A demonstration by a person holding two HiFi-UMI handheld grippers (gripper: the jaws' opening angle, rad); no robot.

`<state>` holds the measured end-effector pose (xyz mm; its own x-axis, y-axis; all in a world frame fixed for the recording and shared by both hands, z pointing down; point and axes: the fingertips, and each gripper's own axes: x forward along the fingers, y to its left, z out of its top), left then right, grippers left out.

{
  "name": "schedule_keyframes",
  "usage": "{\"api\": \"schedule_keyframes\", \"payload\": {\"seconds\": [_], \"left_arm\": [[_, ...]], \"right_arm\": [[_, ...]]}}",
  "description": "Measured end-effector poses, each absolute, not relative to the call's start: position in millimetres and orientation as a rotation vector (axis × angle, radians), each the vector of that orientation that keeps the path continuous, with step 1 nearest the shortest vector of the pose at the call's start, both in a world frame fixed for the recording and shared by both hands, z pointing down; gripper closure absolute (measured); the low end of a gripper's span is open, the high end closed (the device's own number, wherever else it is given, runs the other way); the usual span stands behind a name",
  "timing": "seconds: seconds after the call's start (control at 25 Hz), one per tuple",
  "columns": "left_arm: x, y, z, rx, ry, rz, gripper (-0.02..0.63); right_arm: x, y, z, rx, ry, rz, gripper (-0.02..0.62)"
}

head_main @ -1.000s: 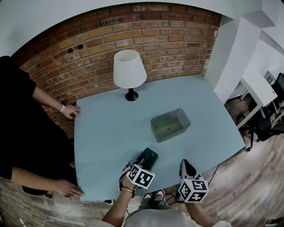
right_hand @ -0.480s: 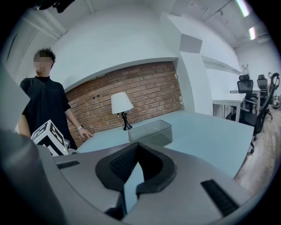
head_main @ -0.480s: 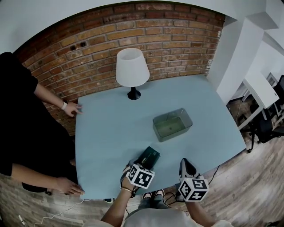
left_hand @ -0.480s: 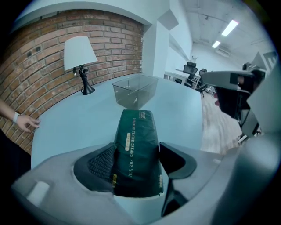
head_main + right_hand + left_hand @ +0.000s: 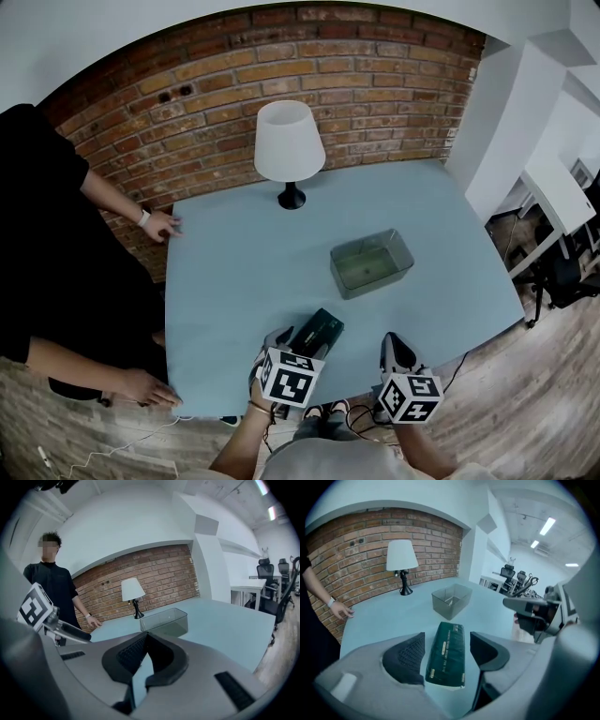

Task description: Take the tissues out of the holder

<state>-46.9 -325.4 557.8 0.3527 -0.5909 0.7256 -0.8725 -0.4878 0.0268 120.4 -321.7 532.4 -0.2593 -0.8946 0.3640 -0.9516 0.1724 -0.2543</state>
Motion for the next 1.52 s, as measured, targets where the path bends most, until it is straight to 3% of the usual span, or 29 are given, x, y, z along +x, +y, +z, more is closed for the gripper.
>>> {"api": "schedule_keyframes", "payload": {"seconds": [0.28,0.56,0.6,0.8,1.52], "left_arm": [[-7,-326,510,2.330,-1.205,0.757,0.311],[28,-320,475,2.489,-1.338,0.607,0.588],[30,-319,473,2.500,-1.363,0.567,0.597],[26,-314,476,2.483,-1.451,0.410,0.597],[23,-317,463,2.487,-1.554,0.336,0.597]], "right_arm": [[112,-323,525,1.814,-2.332,0.640,0.591],[114,-321,505,1.837,-2.358,0.588,0.591],[115,-320,502,1.840,-2.361,0.579,0.591],[118,-314,495,1.843,-2.372,0.555,0.591],[126,-308,490,1.819,-2.380,0.530,0.592]]}}
